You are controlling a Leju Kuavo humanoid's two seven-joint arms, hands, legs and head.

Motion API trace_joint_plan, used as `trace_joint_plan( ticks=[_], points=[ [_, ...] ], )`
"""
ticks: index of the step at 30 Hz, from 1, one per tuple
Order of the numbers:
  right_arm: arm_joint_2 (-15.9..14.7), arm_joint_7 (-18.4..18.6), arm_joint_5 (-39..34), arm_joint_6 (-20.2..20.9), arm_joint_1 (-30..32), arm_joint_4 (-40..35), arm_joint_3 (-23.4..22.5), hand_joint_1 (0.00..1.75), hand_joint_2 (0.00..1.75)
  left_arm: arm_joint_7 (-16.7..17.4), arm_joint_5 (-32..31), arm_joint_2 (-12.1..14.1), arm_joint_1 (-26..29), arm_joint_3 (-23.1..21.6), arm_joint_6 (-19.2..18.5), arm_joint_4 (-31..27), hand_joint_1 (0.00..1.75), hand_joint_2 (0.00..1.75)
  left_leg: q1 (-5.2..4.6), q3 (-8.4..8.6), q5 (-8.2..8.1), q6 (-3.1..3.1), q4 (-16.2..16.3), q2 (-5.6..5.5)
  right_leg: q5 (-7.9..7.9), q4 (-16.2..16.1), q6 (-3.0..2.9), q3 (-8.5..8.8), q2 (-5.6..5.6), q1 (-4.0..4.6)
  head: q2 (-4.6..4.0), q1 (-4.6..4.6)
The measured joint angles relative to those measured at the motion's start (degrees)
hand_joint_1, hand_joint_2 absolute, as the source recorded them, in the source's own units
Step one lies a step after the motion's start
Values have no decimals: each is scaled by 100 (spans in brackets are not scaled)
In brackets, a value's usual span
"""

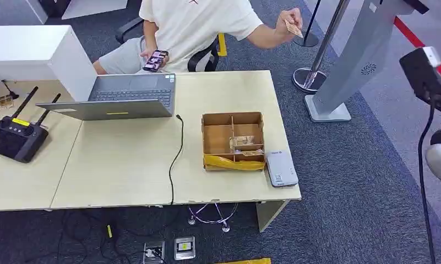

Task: Pass the card to the sensor for recognition and then transmit it.

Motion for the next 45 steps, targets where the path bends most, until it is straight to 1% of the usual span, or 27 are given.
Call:
trace_joint_plan(
  ticks=[2, 4, 7, 11, 15, 19, 26, 28, 30, 37, 43, 44, 45],
  points=[
    [149, -214, 232, 116, -370, -13, 531, 0, 175, 37, -28, 0, -22, 0, 2, 0, 0, 0, 3, -7, 0, -1, -1, 5, 0, 1, 0, 0, 3, 2, 0, -2],
    [346, -295, 393, 188, -677, -13, 1065, 0, 175, 50, -30, -2, -42, 0, 2, -4, 0, 0, 6, 4, 0, -2, -1, 6, 1, 1, -2, -2, 3, 6, 0, 0],
    [676, -435, 369, 116, -932, -6, 1737, 0, 175, 52, -20, -2, -56, 0, 2, -33, 0, 0, 12, -1, 4, -7, -1, -15, 0, 1, -2, -1, -11, 11, 0, 2],
    [1129, -599, 463, 2, -1119, 26, 2405, 0, 175, 101, -2, -2, -60, 0, 0, -35, 0, 0, 12, 0, 4, -8, -1, -10, 1, 1, -4, -3, -8, 11, 0, 0],
    [1493, -686, 542, -5, -1217, 140, 2889, 0, 175, 111, 55, -2, -64, 0, 2, -55, 0, 0, 12, -1, 5, -8, -1, -12, 1, 1, -4, -3, -8, 11, 0, 2],
    [1739, -728, 544, -5, -1305, 302, 3168, 0, 175, 111, 64, 0, -62, 0, 2, -64, 0, 0, 11, 0, 5, -7, 0, -12, 1, 0, -4, -3, -8, 10, 0, 0],
    [1760, -737, 544, -7, -1315, 322, 3195, 0, 175, 114, 64, 0, -62, 0, 0, -63, 0, 0, 11, 0, 5, -8, 0, -12, 1, 0, -4, -4, -8, 10, 0, 0],
    [1853, -776, 537, -15, -1329, 409, 3319, 0, 175, 111, 75, -2, -62, 0, 0, -66, 0, 0, 11, 0, 4, -7, 0, -11, 1, -1, -4, -4, -8, 10, 0, 2],
    [2002, -780, 531, -20, -1344, 636, 3571, 0, 175, 160, 35, -2, -65, 0, 0, -85, 0, 0, 11, 2, 4, -8, 1, -10, 1, -1, -5, -5, -8, 11, 0, 2],
    [2043, -778, 529, -2, -1348, 791, 3697, 0, 175, 221, 46, -2, -65, -2, 0, -136, 0, 0, 11, 4, 4, -8, 1, -6, 2, -1, -5, -6, -6, 10, 0, 2],
    [2048, -778, 515, 2, -1348, 883, 3710, 2, 175, 232, 61, -2, -65, -2, 0, -164, 0, 0, 11, 5, 4, -8, 1, -5, 2, -1, -5, -6, -4, 11, 0, 0],
    [2048, -778, 507, 2, -1348, 907, 3710, 152, 175, 234, 66, 0, -65, -4, 0, -168, 0, 0, 11, 5, 4, -8, 1, -5, 2, -1, -5, -6, -3, 11, 0, 2],
    [2050, -780, 478, 2, -1347, 920, 3710, 175, 175, 234, 77, -2, -65, -4, 2, -177, 0, 0, 11, 5, 4, -8, 1, -5, 2, -1, -5, -6, -3, 11, 0, 0]
  ],
)
